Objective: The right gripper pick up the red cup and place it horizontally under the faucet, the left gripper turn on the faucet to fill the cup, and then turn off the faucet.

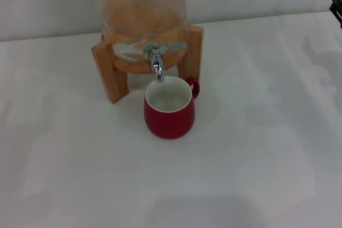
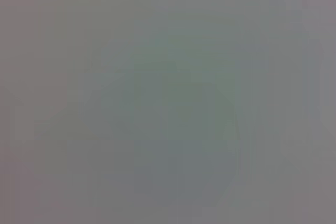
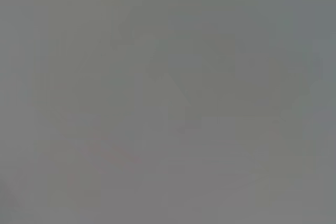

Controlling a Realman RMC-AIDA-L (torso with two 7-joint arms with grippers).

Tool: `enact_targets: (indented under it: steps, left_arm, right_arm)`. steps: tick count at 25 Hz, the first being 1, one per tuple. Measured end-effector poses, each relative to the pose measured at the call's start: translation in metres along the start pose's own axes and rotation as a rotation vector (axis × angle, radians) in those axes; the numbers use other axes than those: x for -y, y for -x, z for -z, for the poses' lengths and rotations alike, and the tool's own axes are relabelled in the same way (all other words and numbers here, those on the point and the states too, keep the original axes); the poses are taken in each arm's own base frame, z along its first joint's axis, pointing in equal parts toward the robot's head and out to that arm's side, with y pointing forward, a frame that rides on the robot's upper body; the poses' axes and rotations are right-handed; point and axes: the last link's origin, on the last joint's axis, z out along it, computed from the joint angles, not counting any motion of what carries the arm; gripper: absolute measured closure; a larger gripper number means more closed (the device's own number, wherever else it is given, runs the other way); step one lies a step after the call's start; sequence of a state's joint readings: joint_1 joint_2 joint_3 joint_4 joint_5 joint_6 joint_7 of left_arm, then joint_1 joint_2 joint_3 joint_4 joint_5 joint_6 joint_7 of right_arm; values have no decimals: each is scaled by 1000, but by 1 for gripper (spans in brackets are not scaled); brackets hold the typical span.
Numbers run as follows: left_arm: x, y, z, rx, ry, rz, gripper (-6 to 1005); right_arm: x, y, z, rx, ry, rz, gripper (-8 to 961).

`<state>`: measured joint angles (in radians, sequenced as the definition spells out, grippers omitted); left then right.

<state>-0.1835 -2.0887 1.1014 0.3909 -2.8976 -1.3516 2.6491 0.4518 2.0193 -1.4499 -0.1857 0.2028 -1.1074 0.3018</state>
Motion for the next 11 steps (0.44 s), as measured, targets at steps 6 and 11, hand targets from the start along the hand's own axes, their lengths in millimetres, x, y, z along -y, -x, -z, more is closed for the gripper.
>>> enact_targets:
  steps: [6, 11]
  left_arm:
    - [1, 1, 1, 2, -7, -2, 170]
    - [0, 0, 0, -3, -3, 3, 170]
  right_arm:
    - [-3, 0, 4, 8, 23, 9, 110]
    - [-2, -1, 7, 7, 24, 16, 110]
